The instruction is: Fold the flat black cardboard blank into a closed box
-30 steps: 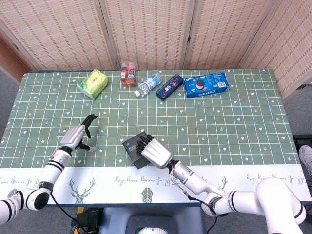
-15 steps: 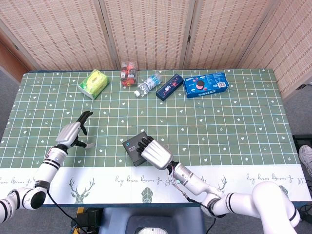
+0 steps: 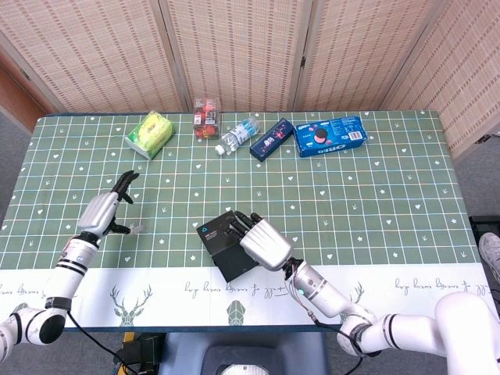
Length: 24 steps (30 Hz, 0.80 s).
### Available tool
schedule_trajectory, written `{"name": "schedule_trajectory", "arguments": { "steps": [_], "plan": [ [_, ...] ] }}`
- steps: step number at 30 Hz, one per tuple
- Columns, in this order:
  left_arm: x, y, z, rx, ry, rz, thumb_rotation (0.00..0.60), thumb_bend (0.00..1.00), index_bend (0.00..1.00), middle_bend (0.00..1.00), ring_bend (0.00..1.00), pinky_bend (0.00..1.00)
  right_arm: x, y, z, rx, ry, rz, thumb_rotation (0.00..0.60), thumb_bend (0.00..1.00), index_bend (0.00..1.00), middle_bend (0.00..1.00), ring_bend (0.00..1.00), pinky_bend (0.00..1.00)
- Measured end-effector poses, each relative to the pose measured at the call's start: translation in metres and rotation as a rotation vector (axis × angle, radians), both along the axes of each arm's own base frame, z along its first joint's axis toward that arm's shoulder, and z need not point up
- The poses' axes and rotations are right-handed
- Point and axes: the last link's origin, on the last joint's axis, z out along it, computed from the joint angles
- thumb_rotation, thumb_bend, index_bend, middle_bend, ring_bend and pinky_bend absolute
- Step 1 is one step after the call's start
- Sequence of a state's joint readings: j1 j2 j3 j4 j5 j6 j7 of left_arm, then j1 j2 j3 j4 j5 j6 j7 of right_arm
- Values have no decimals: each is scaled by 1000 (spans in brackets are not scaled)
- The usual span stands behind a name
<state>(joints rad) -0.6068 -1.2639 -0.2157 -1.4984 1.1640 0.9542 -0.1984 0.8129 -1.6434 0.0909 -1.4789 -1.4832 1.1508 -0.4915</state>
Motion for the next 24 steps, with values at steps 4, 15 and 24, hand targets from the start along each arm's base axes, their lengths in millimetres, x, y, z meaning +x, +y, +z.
{"name": "schedule_trajectory", "arguments": {
  "steps": [4, 15, 24],
  "plan": [
    [-8, -11, 14, 74, 43, -17, 600, 113, 0, 0, 272, 770, -22, 3, 40, -29, -24, -87, 600, 341, 200, 213, 193, 384],
    [-45, -63, 51, 256, 254, -13, 600, 113, 69, 6, 243, 602, -105, 38, 144, -114, -94, -372, 600, 386, 205, 290, 227, 384],
    [-67, -121, 72, 337, 339, 50, 600, 113, 77, 20, 236, 543, -173, 86, 190, -180, -178, -538, 600, 388, 215, 297, 229, 384]
  ]
}}
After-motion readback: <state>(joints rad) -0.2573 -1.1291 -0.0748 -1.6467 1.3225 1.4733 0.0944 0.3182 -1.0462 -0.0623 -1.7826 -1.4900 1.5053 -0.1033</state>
